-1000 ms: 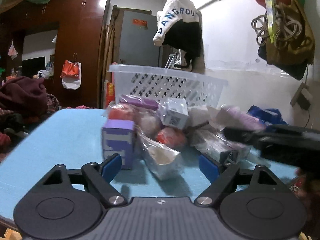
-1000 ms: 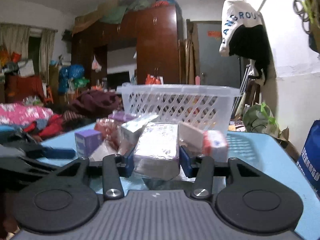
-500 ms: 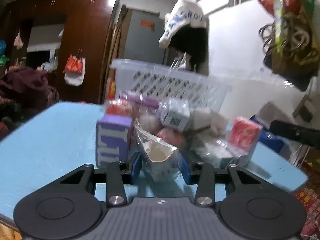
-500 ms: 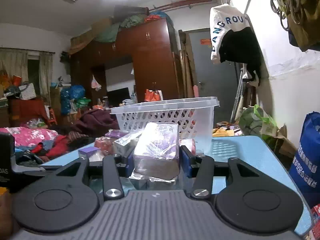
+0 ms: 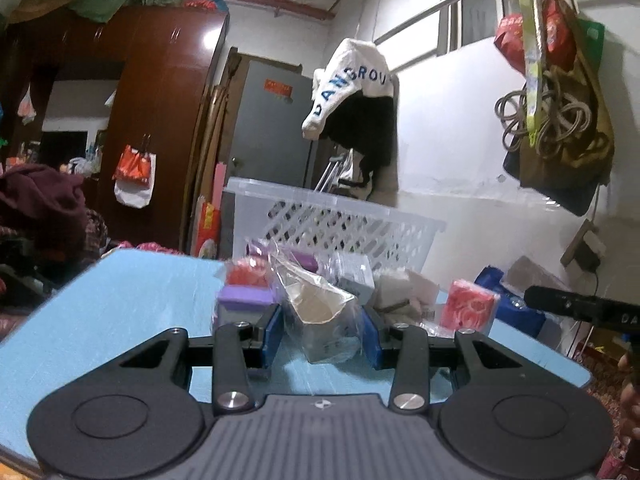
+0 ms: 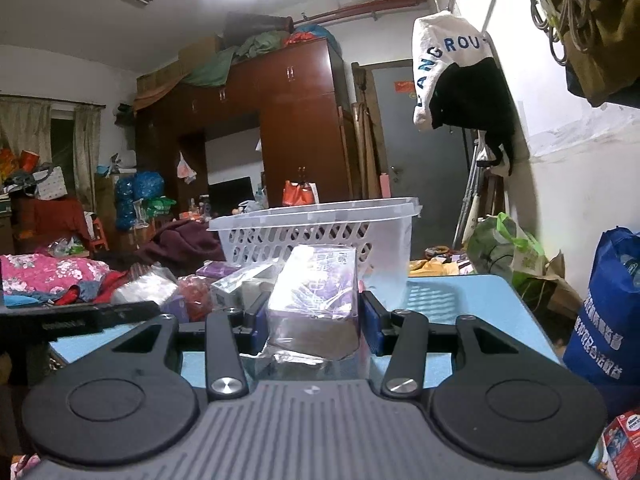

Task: Organize objects
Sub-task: 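Grasp the clear plastic bag with the left gripper while the right grasps the silver pack, then carry both held items over the white basket and release them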

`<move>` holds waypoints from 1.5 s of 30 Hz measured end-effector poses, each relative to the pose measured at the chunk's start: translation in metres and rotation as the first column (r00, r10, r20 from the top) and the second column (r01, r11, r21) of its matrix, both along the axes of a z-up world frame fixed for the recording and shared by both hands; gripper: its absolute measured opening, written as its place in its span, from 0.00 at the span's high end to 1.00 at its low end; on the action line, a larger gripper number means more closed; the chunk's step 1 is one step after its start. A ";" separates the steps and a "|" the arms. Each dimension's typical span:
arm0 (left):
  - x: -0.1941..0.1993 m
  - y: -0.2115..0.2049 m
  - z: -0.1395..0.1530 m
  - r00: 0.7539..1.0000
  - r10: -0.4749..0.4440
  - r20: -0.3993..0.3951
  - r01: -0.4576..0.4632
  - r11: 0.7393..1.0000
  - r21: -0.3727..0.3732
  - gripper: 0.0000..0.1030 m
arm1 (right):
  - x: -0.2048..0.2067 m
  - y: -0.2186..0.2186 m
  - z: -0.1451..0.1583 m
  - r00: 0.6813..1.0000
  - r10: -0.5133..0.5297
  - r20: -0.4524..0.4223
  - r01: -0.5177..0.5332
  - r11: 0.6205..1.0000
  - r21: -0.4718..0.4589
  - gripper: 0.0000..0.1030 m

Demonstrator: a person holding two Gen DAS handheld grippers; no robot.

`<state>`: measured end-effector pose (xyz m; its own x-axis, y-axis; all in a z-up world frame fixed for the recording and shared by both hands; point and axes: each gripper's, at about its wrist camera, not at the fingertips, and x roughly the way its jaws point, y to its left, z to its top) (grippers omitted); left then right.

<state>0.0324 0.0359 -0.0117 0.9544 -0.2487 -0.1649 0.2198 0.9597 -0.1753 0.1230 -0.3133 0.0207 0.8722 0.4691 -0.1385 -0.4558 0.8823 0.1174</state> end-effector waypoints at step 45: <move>0.095 0.010 0.083 0.996 -0.049 -0.072 0.059 0.988 0.143 0.15 | 0.080 0.009 0.045 0.995 0.062 -0.083 -0.070 0.993 -0.100 0.00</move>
